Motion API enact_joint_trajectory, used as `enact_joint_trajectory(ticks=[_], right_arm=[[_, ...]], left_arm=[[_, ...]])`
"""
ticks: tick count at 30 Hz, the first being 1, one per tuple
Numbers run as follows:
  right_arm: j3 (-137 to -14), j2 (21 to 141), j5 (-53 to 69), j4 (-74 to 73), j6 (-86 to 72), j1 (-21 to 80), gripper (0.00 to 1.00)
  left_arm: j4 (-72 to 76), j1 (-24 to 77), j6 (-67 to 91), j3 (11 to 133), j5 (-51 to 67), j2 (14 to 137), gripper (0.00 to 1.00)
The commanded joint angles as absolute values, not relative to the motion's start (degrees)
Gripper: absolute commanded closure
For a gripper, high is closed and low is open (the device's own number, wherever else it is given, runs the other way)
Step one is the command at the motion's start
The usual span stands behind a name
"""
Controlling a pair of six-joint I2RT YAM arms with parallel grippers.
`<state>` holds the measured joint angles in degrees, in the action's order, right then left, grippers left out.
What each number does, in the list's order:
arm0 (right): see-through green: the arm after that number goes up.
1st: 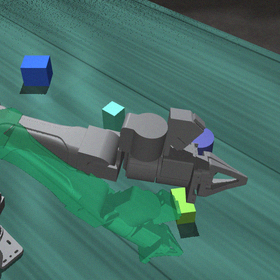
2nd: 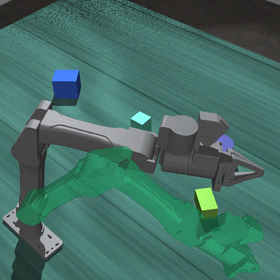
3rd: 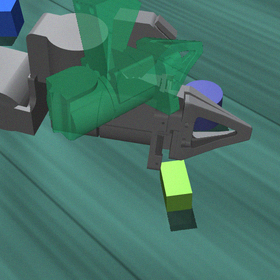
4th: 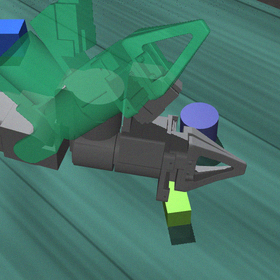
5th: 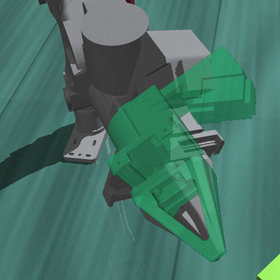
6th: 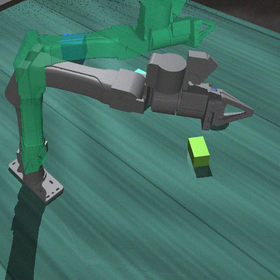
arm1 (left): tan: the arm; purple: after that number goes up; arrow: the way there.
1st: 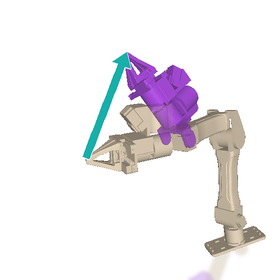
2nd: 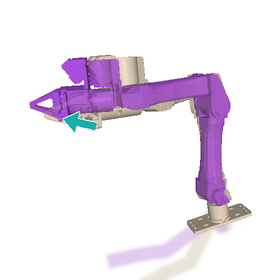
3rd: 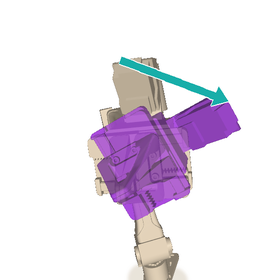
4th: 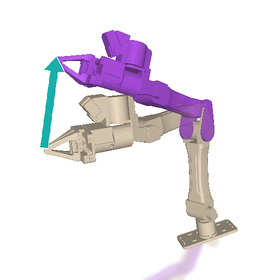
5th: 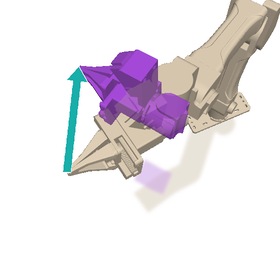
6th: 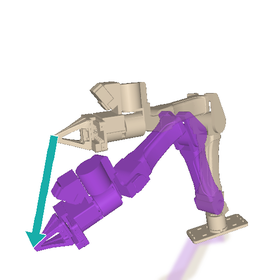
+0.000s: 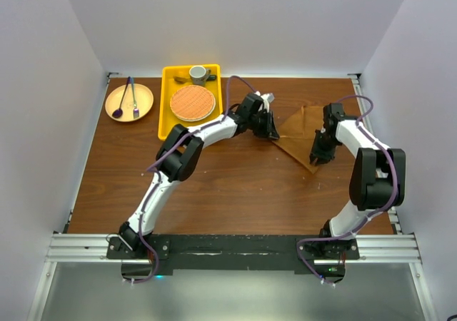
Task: Fold the napkin, place the utensils inside, and roll it up
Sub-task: Fold the napkin
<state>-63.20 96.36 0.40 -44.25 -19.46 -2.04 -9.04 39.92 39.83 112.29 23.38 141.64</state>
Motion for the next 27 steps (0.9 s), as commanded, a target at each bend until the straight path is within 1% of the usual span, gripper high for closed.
enact_joint_trajectory(ticks=[1,5,8,10,13,16,19,20,23,27], right_arm=[[-67.85,94.30,-2.90,-45.00,-19.60,-4.47,0.71],[-70.75,98.07,-3.16,-43.69,-20.13,-8.51,0.66],[-73.38,100.54,-3.34,-43.15,-19.51,-10.19,0.61],[-75.05,102.82,-4.04,-42.72,-18.90,-10.98,0.59],[-77.34,105.55,-4.04,-42.10,-18.90,-12.56,0.59],[-80.41,107.75,-4.57,-41.49,-19.16,-13.01,0.61],[-83.40,110.12,-5.10,-41.48,-19.51,-13.36,0.64],[-84.80,110.65,-4.92,-41.66,-19.60,-13.53,0.65],[-86.65,112.41,-4.83,-42.01,-19.60,-14.06,0.69],[-88.15,113.73,-4.22,-41.13,-18.99,-14.41,0.70]], left_arm=[[-9.23,40.08,36.74,117.68,21.89,139.75,0.78],[-7.65,40.17,38.84,118.30,22.50,138.08,0.75],[-7.47,40.17,40.07,116.55,23.29,136.50,0.71],[-7.65,40.17,39.99,115.06,23.29,134.84,0.65],[-7.91,40.17,39.20,111.80,23.38,132.99,0.62],[-8.97,40.17,39.29,109.52,23.90,131.84,0.64],[-6.95,40.17,40.51,106.00,25.05,130.78,0.69],[-6.42,40.17,40.60,104.95,25.22,130.61,0.73],[-7.99,39.99,40.34,105.47,25.22,131.66,0.77],[-8.70,39.90,40.60,105.47,25.40,132.54,0.78]])
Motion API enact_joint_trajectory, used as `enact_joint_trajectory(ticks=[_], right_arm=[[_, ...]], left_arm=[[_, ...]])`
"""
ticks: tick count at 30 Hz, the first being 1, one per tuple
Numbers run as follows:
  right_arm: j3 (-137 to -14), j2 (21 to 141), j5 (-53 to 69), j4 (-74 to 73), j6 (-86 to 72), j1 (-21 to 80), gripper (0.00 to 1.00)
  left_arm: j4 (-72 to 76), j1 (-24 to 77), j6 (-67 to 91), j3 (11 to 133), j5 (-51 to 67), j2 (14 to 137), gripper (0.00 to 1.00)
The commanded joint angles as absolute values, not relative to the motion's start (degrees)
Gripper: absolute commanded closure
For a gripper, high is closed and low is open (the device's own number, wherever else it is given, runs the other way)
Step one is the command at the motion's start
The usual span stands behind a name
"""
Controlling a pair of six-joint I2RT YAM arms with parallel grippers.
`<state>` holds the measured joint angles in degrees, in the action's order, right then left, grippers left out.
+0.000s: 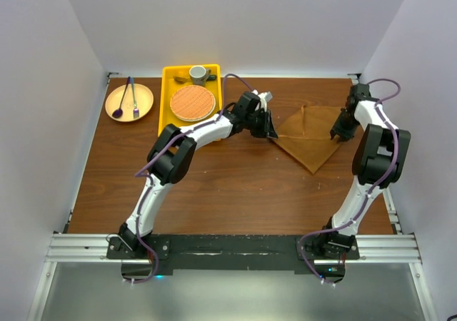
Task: Fold the napkin, place the utensils inside, and roll it up
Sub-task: Fold the napkin
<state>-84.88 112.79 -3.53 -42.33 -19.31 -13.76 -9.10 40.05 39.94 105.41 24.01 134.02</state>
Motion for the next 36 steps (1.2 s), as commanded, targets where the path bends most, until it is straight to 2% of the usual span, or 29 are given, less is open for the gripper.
enact_joint_trajectory(ticks=[1,10,18,22,29,33,36], right_arm=[[-88.50,114.51,-4.57,-41.05,-18.90,-14.59,0.70],[-91.49,118.30,-5.80,-41.40,-17.76,-17.57,0.72],[-92.11,119.89,-5.63,-41.13,-15.21,-18.11,0.72],[-90.97,116.46,-3.96,-41.39,-15.55,-17.93,0.67],[-85.17,106.36,-1.24,-43.42,-15.83,-16.62,0.51],[-81.82,104.32,0.89,-41.83,-13.72,-10.48,0.47],[-81.57,104.94,-0.53,-41.23,-13.18,-4.84,0.49]], left_arm=[[-8.88,39.99,40.69,105.38,25.49,132.71,0.78],[-11.25,39.81,39.38,106.79,26.10,134.30,0.78],[-12.48,39.81,37.53,105.74,24.26,130.52,0.73],[-10.73,39.90,38.50,103.45,25.40,129.81,0.72],[-11.51,39.73,38.15,102.66,26.37,128.85,0.72],[-11.78,38.94,37.44,99.76,27.16,125.69,0.69],[-11.51,38.41,37.00,96.95,26.90,122.18,0.68]])
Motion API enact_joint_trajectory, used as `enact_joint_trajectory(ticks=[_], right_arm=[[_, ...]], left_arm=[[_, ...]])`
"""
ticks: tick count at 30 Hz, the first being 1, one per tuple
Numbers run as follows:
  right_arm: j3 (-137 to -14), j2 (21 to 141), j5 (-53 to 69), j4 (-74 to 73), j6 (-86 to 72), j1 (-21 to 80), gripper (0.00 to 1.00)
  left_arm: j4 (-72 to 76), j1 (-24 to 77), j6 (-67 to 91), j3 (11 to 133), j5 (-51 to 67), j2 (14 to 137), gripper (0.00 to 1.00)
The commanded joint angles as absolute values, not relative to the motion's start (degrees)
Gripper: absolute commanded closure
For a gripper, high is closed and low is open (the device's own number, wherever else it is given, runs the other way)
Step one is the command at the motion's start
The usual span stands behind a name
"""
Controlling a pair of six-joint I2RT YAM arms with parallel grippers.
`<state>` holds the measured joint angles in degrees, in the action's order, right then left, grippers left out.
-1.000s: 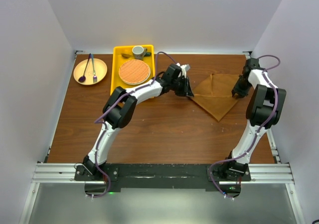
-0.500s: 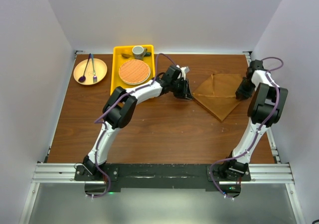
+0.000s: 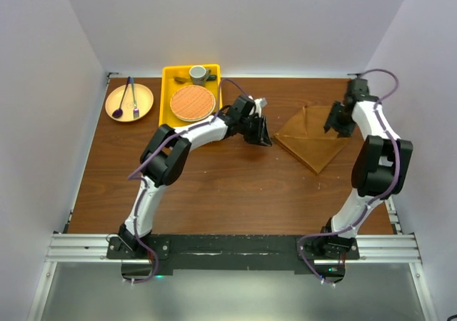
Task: Fold the napkin, place the utensils inside, and roll it up
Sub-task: Fold the napkin, then roll the napkin with the utensil
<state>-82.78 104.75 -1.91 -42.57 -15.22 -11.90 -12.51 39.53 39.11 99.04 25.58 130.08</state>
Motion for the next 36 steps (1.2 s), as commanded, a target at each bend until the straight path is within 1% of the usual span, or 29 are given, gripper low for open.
enact_joint_trajectory(ticks=[1,2,3,4,9,10,16,21,26,30,33,36], right_arm=[[-81.39,105.72,-0.18,-40.00,-14.14,-4.14,0.50],[-81.39,106.52,-0.26,-39.99,-14.93,-3.09,0.53],[-81.39,107.05,0.95,-39.73,-15.64,-2.73,0.61],[-81.04,107.40,1.49,-39.20,-16.78,-2.29,0.65],[-79.63,109.15,2.11,-36.91,-17.93,1.49,0.78],[-79.37,109.51,2.20,-36.74,-18.19,1.58,0.82],[-76.21,110.65,2.81,-34.46,-19.60,2.55,0.85],[-73.84,111.27,3.34,-33.31,-20.74,3.34,0.86],[-69.54,108.99,4.13,-32.87,-22.94,4.13,0.87],[-65.48,106.53,7.63,-31.21,-26.62,5.88,0.87],[-64.16,105.03,7.30,-31.29,-28.12,9.13,0.87],[-64.42,103.36,6.08,-33.03,-27.52,10.46,0.84]], left_arm=[[-11.69,38.41,36.83,96.51,26.98,120.51,0.68],[-11.86,38.32,36.48,95.37,26.98,119.63,0.68],[-12.21,38.23,36.39,94.84,26.98,118.92,0.68],[-12.39,38.23,36.21,94.31,26.98,117.44,0.68],[-13.53,38.06,35.25,90.53,26.46,113.38,0.68],[-13.54,38.06,35.24,90.01,26.37,112.33,0.68],[-12.66,37.97,35.60,85.70,26.45,109.87,0.68],[-13.18,37.62,35.16,85.25,26.54,109.42,0.68],[-14.32,36.39,34.19,84.82,26.46,108.72,0.68],[-14.41,34.98,33.75,83.32,26.81,107.14,0.68],[-14.59,34.19,33.49,82.44,27.07,106.44,0.68],[-14.94,33.40,33.22,82.18,27.16,105.91,0.68]])
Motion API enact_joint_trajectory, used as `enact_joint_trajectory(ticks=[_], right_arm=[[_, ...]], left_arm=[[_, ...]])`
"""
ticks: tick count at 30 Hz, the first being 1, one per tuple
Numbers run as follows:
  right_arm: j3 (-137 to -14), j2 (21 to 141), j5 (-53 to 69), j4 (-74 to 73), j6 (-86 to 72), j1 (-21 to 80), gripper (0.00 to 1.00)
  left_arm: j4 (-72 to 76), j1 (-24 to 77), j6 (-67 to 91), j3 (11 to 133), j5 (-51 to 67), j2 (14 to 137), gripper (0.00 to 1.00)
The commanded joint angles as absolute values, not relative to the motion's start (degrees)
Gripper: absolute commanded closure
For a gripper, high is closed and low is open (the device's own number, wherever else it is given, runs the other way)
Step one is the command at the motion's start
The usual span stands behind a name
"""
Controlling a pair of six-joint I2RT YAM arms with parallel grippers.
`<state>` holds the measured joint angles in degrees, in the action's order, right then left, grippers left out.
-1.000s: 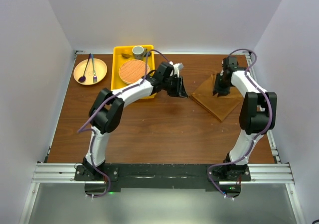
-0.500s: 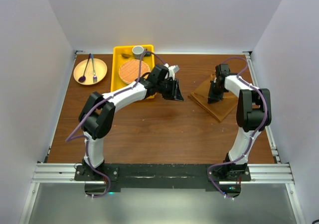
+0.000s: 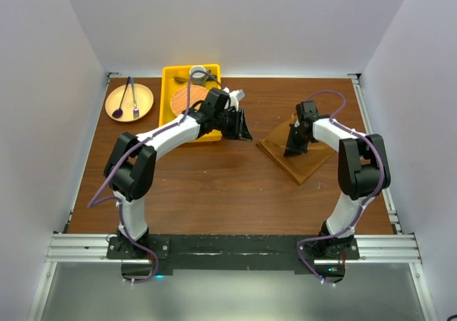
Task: Fold the napkin, place the utensils inside, and roll it up
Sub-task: Roll the napkin with the utensil
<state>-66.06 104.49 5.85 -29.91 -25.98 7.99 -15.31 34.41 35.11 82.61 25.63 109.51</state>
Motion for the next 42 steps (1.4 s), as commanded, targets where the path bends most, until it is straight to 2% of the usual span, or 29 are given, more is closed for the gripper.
enact_joint_trajectory(ticks=[1,3,4,8,14,26,37,42], right_arm=[[-65.21,102.84,4.85,-34.18,-26.29,10.63,0.77],[-69.42,101.78,2.12,-38.48,-20.78,11.42,0.68],[-72.65,101.43,0.46,-40.15,-18.39,11.86,0.59],[-75.94,97.92,-6.05,-45.96,-8.63,16.77,0.43],[-67.95,89.65,-13.17,-41.14,2.43,27.23,0.37],[-65.04,96.76,-22.50,-38.06,10.02,38.23,0.36],[-62.41,100.55,-22.15,-33.49,10.55,38.58,0.39],[-62.05,102.04,-23.81,-32.61,10.37,38.58,0.44]], left_arm=[[-15.12,33.14,33.05,82.09,27.16,105.73,0.68],[-15.21,32.79,32.96,81.91,27.25,105.21,0.68],[-15.29,32.61,32.96,81.83,27.33,105.03,0.68],[-15.47,32.17,32.96,81.74,27.60,103.89,0.68],[-15.56,31.20,32.87,81.65,27.68,102.40,0.68],[-15.03,30.15,31.99,77.52,28.39,98.71,0.68],[-13.18,29.97,33.05,73.04,29.18,96.06,0.68],[-13.10,29.97,33.31,72.95,29.09,95.98,0.68]])
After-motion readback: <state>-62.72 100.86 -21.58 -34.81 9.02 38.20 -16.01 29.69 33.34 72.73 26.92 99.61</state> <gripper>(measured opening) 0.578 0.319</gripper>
